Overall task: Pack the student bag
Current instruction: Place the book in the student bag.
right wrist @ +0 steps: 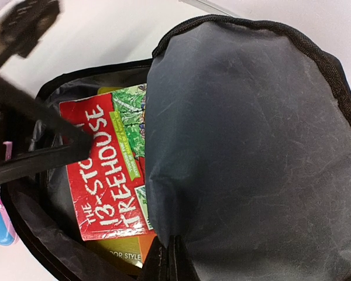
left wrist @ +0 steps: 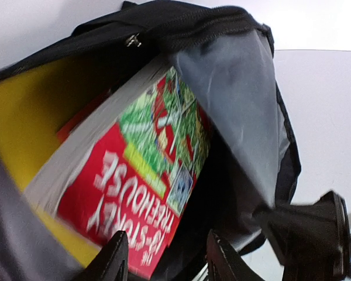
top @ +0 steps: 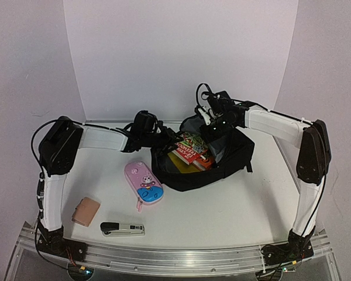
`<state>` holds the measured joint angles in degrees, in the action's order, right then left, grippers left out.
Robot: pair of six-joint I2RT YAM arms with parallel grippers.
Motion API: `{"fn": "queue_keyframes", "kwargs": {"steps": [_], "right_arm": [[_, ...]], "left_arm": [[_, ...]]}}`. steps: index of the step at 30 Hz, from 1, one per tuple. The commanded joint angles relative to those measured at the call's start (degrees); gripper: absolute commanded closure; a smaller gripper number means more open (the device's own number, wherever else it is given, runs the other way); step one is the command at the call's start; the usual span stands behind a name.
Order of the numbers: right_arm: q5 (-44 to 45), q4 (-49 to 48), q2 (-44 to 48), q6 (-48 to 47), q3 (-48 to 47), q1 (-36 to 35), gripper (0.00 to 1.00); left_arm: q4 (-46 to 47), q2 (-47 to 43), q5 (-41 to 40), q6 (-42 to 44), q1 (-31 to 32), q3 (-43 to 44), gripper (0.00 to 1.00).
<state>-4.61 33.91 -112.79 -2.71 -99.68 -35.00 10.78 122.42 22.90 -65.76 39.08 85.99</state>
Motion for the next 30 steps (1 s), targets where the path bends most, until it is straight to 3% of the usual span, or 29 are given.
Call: {"fn": "queue_keyframes", "kwargs": {"steps": [1,4,8,14,20,24,27,30], "right_arm": [[-3.3,-0.86,2.83,0.99,-0.95,-0.77,1.0],[-3.53,-0.89,2.67,1.16,-1.22,-0.78,1.0],[-3.82,-0.88,2.54,1.5,-1.74,-0.79,1.0],[-4.51,-0.86,2.87,1.84,-1.36,-0.8,1.0],[-5.01,-0.89,3.09,1.99,-0.3,-0.8,1.0],[-4.69,-0.87,3.08,1.74,0.29,-0.77,1.0],[-4.5,-0.89,2.91,1.74,0.74,-0.77,1.0],[-3.55,-0.86,2.34,1.56,0.46,-0.72,1.0]], "left_arm": [[-1.89,-9.96,-4.91,0.63,1.87,-8.31,0.51],[0.23,-11.56,-5.5,-0.56,2.3,-12.8,0.48],[1.23,-9.6,-5.14,-0.61,2.8,-12.45,0.48],[3.36,-2.2,-2.8,-0.37,2.77,-5.23,0.52],[1.31,5.43,-1.14,0.72,2.75,6.72,0.68],[-0.53,8.77,-1.74,1.7,2.04,12.62,0.71],[-3.74,9.81,-3.12,3.72,1.3,15.95,0.69],[-6.44,8.53,-2.18,6.69,1.12,16.29,0.51]]}}
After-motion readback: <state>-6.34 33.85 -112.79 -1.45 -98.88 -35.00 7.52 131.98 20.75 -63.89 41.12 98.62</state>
